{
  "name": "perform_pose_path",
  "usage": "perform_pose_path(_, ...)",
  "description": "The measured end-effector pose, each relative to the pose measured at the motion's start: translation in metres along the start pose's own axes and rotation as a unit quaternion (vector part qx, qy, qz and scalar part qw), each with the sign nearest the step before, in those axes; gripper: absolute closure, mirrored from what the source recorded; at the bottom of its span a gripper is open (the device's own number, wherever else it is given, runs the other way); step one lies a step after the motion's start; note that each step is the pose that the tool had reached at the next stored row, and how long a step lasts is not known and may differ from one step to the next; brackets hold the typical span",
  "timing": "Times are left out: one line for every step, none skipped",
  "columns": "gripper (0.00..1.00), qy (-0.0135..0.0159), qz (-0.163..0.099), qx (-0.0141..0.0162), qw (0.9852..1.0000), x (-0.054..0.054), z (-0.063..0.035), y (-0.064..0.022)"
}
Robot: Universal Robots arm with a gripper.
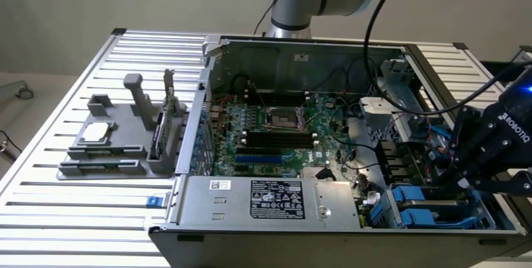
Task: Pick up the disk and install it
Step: 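Insert the first disk wire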
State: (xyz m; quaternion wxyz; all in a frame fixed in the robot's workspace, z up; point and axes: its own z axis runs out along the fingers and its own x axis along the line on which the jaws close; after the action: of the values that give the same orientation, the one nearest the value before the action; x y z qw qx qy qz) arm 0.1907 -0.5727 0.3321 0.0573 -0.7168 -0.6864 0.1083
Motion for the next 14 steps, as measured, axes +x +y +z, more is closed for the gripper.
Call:
perform_pose_path(0.84, -0.0001, 0.000, 0.0007, 1.0000, -0.0002, 0.0001, 0.0003)
perform_pose_path(0.84, -0.0001, 0.000, 0.0014, 1.0000, -0.0004, 0.0003, 0.0008)
perform_pose_path(0.84, -0.0001, 0.000, 0.0020, 1.0000, -0.0007, 0.0006, 0.0012)
perform_pose_path(0.84, 0.0000, 0.000, 0.0024, 1.0000, -0.0009, 0.0011, 0.0015)
perform_pose_path(0.84, 0.0002, 0.000, 0.0027, 1.0000, -0.0013, 0.0019, 0.0019)
perform_pose_path(0.84, 0.0002, 0.000, 0.0029, 1.0000, -0.0016, 0.0026, 0.0022)
perform_pose_path(0.84, 0.0001, 0.000, 0.0032, 1.0000, -0.0020, 0.0030, 0.0025)
perform_pose_path(0.84, -0.0001, 0.000, 0.0036, 1.0000, -0.0023, 0.0033, 0.0028)
perform_pose_path(0.84, -0.0002, 0.000, 0.0041, 1.0000, -0.0024, 0.0034, 0.0032)
perform_pose_path(0.84, -0.0003, 0.000, 0.0047, 1.0000, -0.0025, 0.0035, 0.0036)
perform_pose_path(0.84, -0.0004, 0.000, 0.0052, 1.0000, -0.0026, 0.0036, 0.0040)
perform_pose_path(0.84, -0.0003, 0.000, 0.0058, 1.0000, -0.0026, 0.0036, 0.0045)
perform_pose_path(0.84, -0.0004, 0.000, 0.0064, 1.0000, -0.0027, 0.0035, 0.0049)
perform_pose_path(0.84, -0.0004, 0.000, 0.0069, 1.0000, -0.0027, 0.0035, 0.0051)
